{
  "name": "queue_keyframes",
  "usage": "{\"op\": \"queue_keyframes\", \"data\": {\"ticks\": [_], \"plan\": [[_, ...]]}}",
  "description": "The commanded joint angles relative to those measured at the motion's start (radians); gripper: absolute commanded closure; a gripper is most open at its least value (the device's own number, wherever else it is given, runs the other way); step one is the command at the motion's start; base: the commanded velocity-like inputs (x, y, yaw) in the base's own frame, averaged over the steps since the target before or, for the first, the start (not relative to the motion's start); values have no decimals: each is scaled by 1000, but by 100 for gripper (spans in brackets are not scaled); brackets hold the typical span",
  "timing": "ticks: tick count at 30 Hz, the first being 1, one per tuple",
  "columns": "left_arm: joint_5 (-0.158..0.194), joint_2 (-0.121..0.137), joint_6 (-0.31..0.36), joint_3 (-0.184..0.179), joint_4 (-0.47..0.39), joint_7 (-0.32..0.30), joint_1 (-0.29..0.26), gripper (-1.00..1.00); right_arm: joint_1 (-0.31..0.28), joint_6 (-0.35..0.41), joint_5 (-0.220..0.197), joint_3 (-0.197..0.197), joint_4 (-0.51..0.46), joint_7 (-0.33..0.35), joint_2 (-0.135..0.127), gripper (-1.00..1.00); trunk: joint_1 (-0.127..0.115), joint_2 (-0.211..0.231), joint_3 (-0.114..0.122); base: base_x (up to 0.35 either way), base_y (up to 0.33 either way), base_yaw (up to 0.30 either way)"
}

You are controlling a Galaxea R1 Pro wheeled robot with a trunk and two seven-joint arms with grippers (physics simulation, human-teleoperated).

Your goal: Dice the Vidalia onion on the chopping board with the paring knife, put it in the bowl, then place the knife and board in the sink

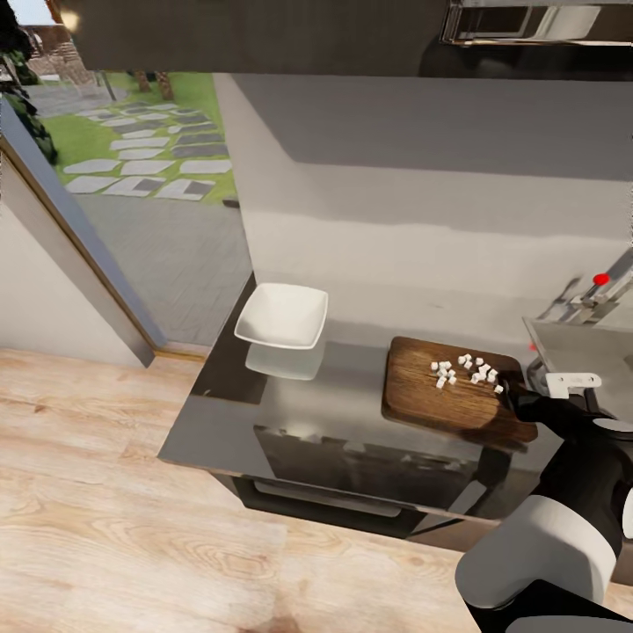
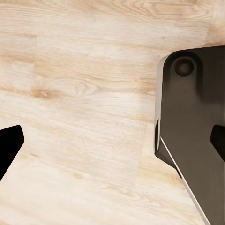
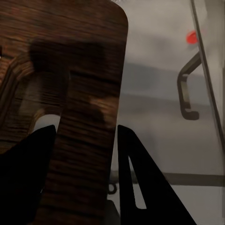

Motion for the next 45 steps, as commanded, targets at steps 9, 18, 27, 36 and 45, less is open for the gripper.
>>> {"op": "queue_keyframes", "data": {"ticks": [9,18,27,36,45], "plan": [[9,2,-2,-8,0,6,0,-100,-1,3,4,-2,-2,6,1,100,1,-2,13,0,-17,0],[9,2,-2,-8,2,6,0,-100,-1,3,4,-2,-2,6,1,100,1,-2,26,0,-201,0],[9,2,-2,-8,2,6,0,-100,-1,3,4,-2,-2,6,1,100,1,-2,28,0,-37,0],[9,2,-2,-8,2,6,0,-100,-1,3,7,-2,-4,6,1,100,1,-2,28,0,0,0],[9,2,-2,-8,2,6,0,-100,-1,3,7,-2,-5,6,1,100,1,-2,36,0,0,0]]}}
